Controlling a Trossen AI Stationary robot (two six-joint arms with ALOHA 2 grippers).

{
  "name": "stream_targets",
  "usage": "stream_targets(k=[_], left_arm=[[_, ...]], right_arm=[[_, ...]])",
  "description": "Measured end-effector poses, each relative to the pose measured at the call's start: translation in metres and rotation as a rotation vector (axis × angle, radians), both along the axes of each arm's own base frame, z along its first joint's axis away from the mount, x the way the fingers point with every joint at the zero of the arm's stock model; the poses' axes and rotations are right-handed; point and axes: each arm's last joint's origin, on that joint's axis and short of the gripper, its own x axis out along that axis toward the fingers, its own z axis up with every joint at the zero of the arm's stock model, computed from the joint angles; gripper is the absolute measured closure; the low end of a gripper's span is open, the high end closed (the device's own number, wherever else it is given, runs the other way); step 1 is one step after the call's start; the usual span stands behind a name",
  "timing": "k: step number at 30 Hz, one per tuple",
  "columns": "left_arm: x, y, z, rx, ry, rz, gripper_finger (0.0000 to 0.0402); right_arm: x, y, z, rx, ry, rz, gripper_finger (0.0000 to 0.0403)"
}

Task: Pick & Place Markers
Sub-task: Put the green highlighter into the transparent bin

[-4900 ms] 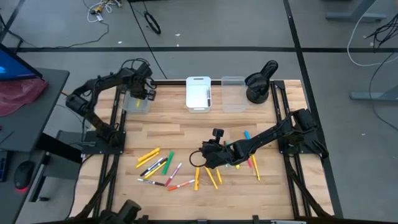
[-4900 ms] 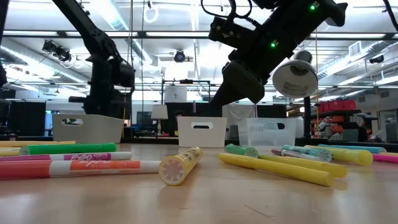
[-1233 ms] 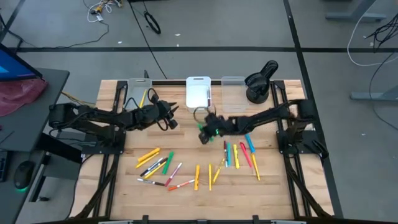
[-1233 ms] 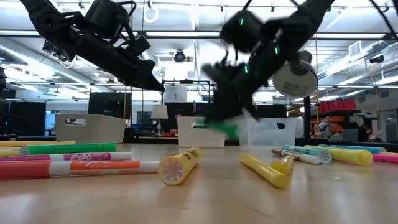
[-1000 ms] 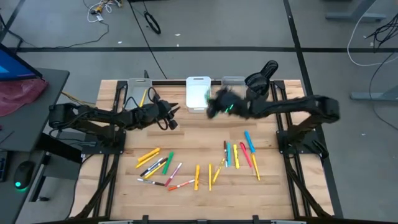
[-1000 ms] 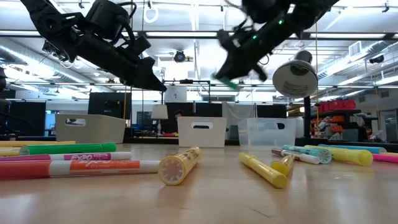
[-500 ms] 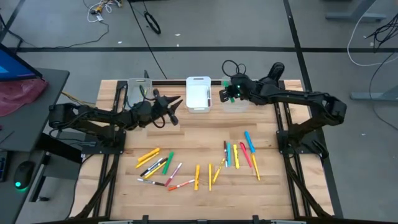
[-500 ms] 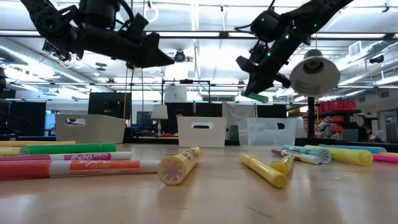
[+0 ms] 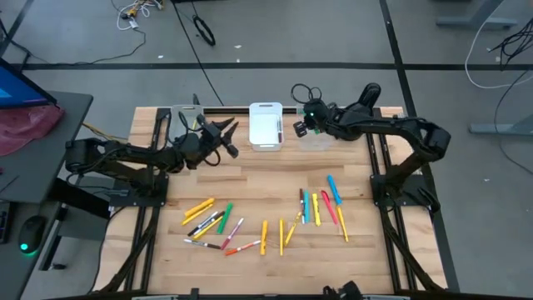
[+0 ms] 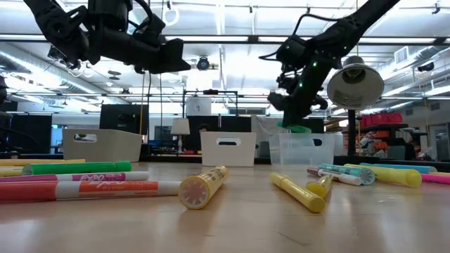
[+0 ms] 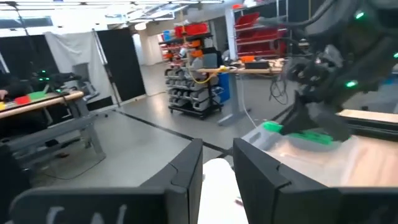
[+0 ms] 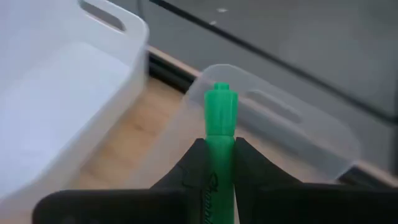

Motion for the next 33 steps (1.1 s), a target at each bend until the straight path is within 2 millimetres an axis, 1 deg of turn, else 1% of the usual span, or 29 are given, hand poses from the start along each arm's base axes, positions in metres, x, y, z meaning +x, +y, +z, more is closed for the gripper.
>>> stream_targets(k=[2,10,14,18,24,28,33], left_arm=[[0.0,0.0,0.001,-0.001,-0.008,-0.002,0.0307],[0.001,-0.004,0.001,-0.093,-0.107,-0.041,0.0307],[0.002,-0.008,0.0,-0.141,-0.146,-0.071,0.0307],[0.003,-0.011,0.0,-0.144,-0.144,-0.083,0.0307],[0.005,-0.016,0.0,-0.146,-0.139,-0.106,0.0307],[0.006,-0.02,-0.002,-0.151,-0.124,-0.122,0.0307],[0.007,-0.028,-0.005,-0.165,-0.096,-0.153,0.0307]], right_arm=[[0.002,-0.002,-0.005,-0.016,0.02,-0.008,0.0364],[0.006,-0.005,-0.026,0.062,0.01,-0.088,0.0363],[0.007,-0.009,-0.037,0.141,-0.041,-0.113,0.0351],[0.01,-0.014,-0.044,0.155,-0.083,-0.146,0.0345],[0.013,-0.021,-0.056,0.224,-0.169,-0.175,0.0339],[0.013,-0.023,-0.058,0.237,-0.187,-0.202,0.0317],[0.015,-0.022,-0.057,0.223,-0.187,-0.178,0.0264]])
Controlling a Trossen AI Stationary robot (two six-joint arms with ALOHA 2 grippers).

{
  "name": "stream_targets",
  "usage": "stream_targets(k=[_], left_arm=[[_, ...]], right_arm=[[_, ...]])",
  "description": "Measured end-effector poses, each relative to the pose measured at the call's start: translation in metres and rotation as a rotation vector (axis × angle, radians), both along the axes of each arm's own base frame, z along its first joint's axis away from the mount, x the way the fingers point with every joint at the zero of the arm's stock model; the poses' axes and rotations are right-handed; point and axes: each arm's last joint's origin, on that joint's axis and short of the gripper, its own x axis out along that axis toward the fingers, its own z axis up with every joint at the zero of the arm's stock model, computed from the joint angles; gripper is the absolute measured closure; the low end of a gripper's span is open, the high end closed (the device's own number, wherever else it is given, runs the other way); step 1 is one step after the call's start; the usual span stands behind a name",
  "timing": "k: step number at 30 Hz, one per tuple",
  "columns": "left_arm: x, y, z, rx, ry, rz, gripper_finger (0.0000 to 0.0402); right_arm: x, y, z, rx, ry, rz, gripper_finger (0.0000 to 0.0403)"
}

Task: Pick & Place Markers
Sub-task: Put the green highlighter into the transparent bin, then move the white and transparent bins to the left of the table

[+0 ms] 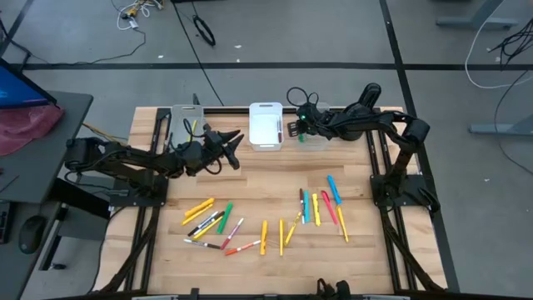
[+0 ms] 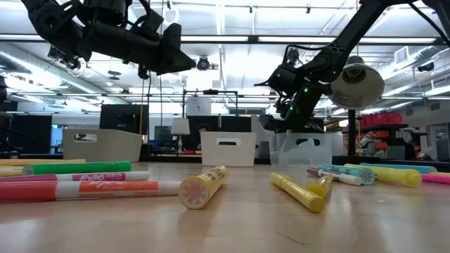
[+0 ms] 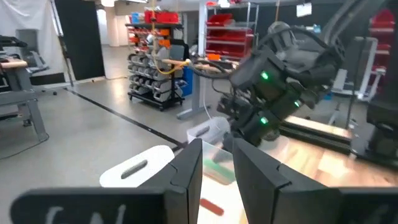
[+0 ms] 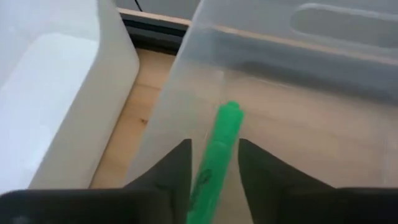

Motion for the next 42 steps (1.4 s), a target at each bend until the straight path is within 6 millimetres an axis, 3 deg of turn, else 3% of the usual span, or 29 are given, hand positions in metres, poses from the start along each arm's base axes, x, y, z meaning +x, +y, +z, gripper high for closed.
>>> stream_targets(k=[4,9,12,15,20,23,27,34,38,42], left_arm=[[0.002,-0.01,-0.003,-0.034,0.013,-0.043,0.0307],[0.003,-0.026,-0.005,-0.039,0.027,-0.106,0.0307],[0.006,-0.03,-0.005,-0.083,0.051,-0.123,0.0307],[0.018,-0.028,0.004,-0.123,0.18,-0.13,0.0307],[0.045,-0.013,0.016,-0.165,0.454,-0.174,0.0307],[0.062,0.003,0.014,-0.134,0.612,-0.271,0.0296],[0.081,0.033,0.004,-0.113,0.727,-0.335,0.0253],[0.092,0.084,-0.027,-0.097,0.907,-0.324,0.0171],[0.091,0.099,-0.041,-0.122,0.941,-0.358,0.0175],[0.086,0.104,-0.043,-0.149,0.96,-0.362,0.0214]], right_arm=[[0.002,0.005,0.013,-0.045,0.0,0.069,0.0225],[0.002,0.023,0.053,-0.136,-0.064,0.188,0.0206],[0.003,0.045,0.082,-0.21,-0.109,0.305,0.0208],[0.003,0.073,0.107,-0.272,-0.151,0.453,0.0216],[0.001,0.123,0.129,-0.293,-0.173,0.721,0.0228],[-0.004,0.152,0.128,-0.245,-0.124,0.872,0.0233],[-0.009,0.185,0.12,-0.178,-0.029,1.009,0.0237],[-0.01,0.218,0.101,-0.165,-0.054,1.111,0.0239],[-0.011,0.225,0.093,-0.156,-0.09,1.113,0.0239],[-0.012,0.227,0.09,-0.139,-0.108,1.102,0.0239]])
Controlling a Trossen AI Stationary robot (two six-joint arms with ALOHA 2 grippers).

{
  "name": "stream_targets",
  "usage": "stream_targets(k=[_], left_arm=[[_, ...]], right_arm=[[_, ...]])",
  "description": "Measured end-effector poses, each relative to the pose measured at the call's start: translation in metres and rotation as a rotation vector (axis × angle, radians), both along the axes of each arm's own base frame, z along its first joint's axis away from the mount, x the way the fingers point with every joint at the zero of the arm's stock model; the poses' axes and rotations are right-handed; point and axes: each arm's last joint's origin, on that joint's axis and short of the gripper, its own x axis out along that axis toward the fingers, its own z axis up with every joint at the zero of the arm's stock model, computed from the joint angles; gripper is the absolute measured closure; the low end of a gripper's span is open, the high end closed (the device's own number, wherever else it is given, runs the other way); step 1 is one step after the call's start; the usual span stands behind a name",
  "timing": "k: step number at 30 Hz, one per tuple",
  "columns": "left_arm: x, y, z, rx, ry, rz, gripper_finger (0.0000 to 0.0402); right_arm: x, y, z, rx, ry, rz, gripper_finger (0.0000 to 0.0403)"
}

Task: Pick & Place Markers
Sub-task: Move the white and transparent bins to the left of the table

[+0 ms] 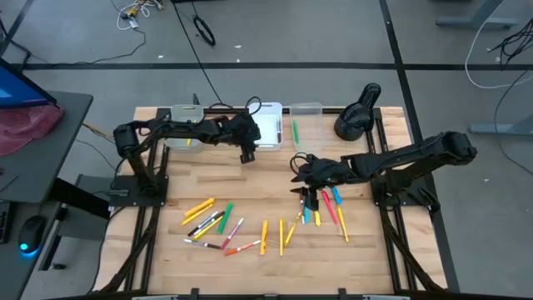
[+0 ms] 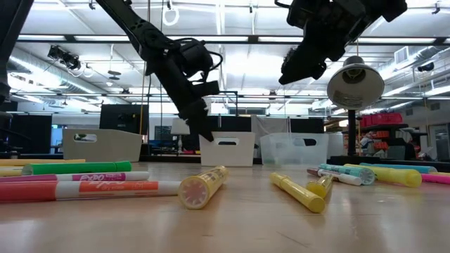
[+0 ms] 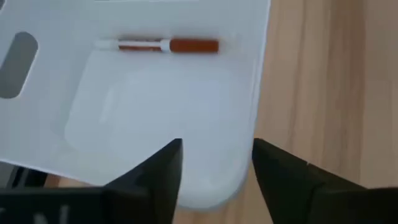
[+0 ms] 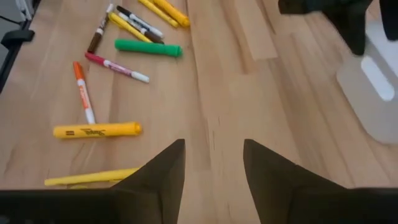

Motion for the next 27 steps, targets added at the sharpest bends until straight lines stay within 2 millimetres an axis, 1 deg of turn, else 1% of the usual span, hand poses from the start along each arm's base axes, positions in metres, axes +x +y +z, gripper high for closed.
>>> stream_targets(k=[4,11,13,19,24,27], left_arm=[[-0.003,0.002,0.0,0.001,0.022,-0.014,0.0273],[-0.01,-0.002,0.0,-0.007,0.106,-0.054,0.0386],[-0.015,-0.003,0.001,-0.011,0.14,-0.055,0.0391],[-0.029,-0.008,0.005,-0.016,0.269,-0.129,0.0386],[-0.04,-0.008,0.005,-0.059,0.355,-0.121,0.0393],[-0.045,-0.009,0.005,-0.065,0.403,-0.098,0.0382]], right_arm=[[0.0,0.0,0.0,0.015,-0.001,-0.014,0.0238],[0.0,0.0,0.0,0.015,0.0,-0.014,0.0238],[0.0,0.0,0.0,0.016,-0.001,-0.014,0.0238],[0.001,0.0,0.001,0.016,-0.012,-0.014,0.0238],[0.001,0.0,0.001,0.014,-0.018,-0.012,0.0238],[0.001,0.0,0.002,0.012,-0.024,-0.01,0.0238]])
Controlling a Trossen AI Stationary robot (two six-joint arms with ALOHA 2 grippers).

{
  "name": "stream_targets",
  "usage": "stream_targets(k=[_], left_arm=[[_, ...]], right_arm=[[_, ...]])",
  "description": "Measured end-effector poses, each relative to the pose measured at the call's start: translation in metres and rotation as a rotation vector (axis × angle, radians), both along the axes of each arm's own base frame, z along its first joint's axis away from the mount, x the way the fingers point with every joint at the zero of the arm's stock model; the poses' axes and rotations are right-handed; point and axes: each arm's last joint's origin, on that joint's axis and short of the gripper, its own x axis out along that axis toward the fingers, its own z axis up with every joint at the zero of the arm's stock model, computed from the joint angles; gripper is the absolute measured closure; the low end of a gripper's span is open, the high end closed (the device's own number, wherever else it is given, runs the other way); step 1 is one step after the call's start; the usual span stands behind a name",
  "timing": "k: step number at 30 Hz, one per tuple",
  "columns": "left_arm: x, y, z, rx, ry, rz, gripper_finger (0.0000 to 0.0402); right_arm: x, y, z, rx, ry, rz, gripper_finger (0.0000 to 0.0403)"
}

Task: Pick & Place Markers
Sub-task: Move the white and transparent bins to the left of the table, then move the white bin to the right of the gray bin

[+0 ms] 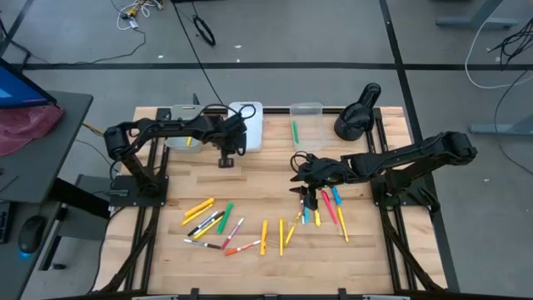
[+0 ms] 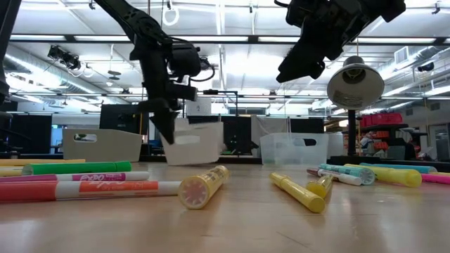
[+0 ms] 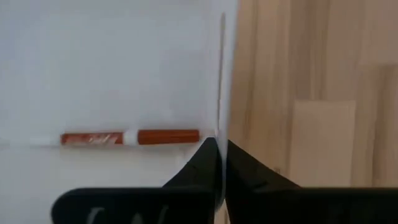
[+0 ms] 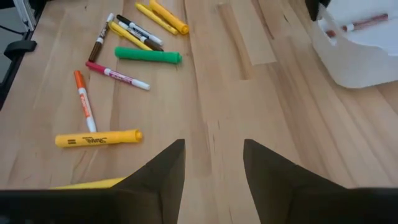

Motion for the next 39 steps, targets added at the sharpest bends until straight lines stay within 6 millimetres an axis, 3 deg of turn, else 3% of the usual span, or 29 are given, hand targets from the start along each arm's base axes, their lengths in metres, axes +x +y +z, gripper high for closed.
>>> stream_targets(k=[12,24,30,33,39], left_arm=[[-0.018,0.007,-0.003,-0.04,0.11,0.043,0.0363],[-0.019,0.01,-0.002,-0.044,0.105,0.065,0.0359],[-0.02,0.013,-0.001,-0.069,0.078,0.088,0.0312],[-0.022,0.013,0.005,-0.093,0.042,0.103,0.0276],[-0.03,0.007,0.033,-0.09,-0.071,0.142,0.021]], right_arm=[[0.001,0.0,0.001,-0.013,-0.016,0.011,0.0238],[0.002,0.0,0.003,-0.032,-0.035,0.026,0.0238],[0.002,-0.004,0.003,-0.134,-0.034,-0.025,0.0238],[0.003,-0.017,0.004,-0.173,-0.014,-0.061,0.0238],[0.002,-0.063,0.018,-0.195,0.114,-0.158,0.0205]])
